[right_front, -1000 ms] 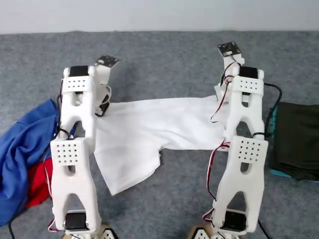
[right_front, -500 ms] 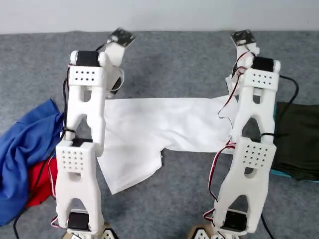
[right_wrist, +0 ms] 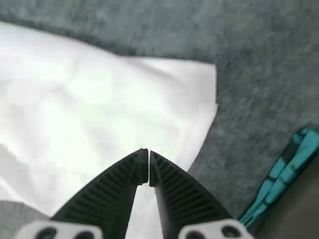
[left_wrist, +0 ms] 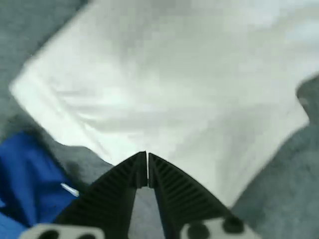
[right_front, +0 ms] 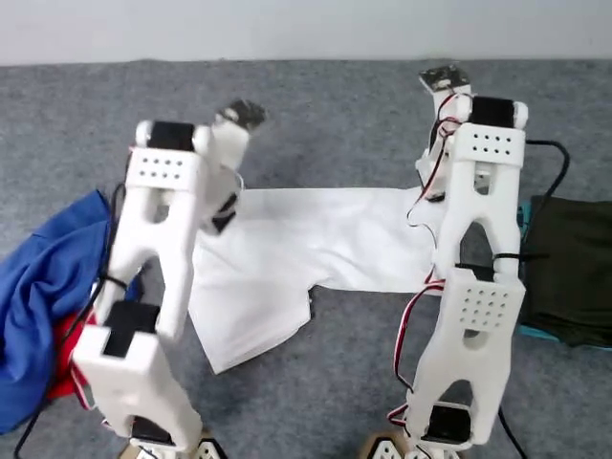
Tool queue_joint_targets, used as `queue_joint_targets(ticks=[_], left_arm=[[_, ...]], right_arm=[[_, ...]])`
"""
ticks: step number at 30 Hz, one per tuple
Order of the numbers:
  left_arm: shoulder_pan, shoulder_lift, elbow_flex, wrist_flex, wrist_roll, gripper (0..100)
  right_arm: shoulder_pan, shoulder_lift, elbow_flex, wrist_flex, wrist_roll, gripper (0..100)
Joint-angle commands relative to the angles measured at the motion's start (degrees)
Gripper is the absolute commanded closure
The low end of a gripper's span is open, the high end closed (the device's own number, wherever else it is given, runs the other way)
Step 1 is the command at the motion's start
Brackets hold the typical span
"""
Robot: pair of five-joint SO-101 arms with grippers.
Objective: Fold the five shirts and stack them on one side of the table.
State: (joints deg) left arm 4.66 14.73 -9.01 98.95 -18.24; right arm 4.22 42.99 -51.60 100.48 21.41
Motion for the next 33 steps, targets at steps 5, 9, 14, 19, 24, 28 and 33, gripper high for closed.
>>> queue_joint_targets(ticks=[5, 9, 14, 19, 24, 28, 33], left_arm=[[3.78, -8.53, 17.45, -0.35, -3.25, 98], [3.78, -8.53, 24.92, -4.92, -3.34, 98], [3.52, -8.53, 31.52, -7.82, -5.54, 98], [1.32, -8.44, 39.25, -12.22, -8.18, 98], [-6.07, -8.44, 42.59, -14.86, -12.31, 98], [-9.32, -8.53, 42.33, -14.51, -13.89, 98], [-7.65, -9.23, 38.55, -8.00, -13.45, 98]], right_arm=[[-1.10, -10.24, 18.20, 2.24, -0.44, 98.3], [-0.75, -8.40, 21.54, 1.80, -0.35, 98.5], [1.36, -2.68, 21.54, 0.04, -0.26, 98.6], [4.35, 2.07, 21.45, -1.45, 3.43, 98.7], [7.78, 2.95, 21.10, -3.21, 6.07, 98.7], [8.84, 2.59, 21.10, -3.47, 7.56, 98.6], [7.25, 0.04, 21.10, -0.84, 7.56, 98.7]])
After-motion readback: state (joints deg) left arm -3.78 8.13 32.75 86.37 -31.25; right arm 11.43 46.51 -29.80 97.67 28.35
